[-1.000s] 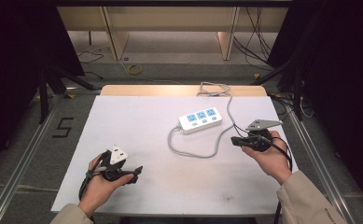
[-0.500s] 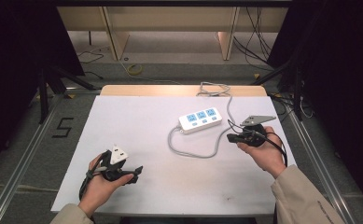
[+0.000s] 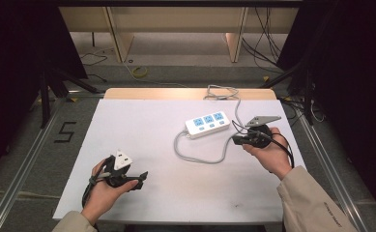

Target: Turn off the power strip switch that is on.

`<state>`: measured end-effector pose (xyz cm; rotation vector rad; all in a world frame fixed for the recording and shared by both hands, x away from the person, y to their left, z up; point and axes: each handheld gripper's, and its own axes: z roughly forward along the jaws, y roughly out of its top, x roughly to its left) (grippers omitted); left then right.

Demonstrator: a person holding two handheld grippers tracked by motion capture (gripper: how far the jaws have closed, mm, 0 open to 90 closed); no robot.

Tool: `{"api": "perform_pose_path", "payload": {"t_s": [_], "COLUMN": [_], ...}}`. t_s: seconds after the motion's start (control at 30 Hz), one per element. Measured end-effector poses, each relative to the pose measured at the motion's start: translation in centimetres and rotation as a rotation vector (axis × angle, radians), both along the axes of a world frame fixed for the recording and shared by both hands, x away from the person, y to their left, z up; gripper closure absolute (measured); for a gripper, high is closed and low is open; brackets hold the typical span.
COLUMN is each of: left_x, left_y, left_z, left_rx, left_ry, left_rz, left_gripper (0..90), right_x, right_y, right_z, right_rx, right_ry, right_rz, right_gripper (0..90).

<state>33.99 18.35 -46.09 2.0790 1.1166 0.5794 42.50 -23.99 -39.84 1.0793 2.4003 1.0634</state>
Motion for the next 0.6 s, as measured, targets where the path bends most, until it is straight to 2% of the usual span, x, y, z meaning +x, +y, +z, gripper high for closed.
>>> {"api": "perform_pose_path", "payload": {"t_s": [0.6], "left_x": [0.0], "left_y": [-0.1], "left_z": [-0.1], "left_rx": [0.002], "left_ry": [0.003], "left_rz": [-0.004], "left_gripper": [17.6], "right_x": [1.1], "right_y": [0.9], "right_z": [0.1], "right_rx": [-0.023], "right_ry": [0.007], "right_rz": [0.011], "right_gripper": [90.0]}}
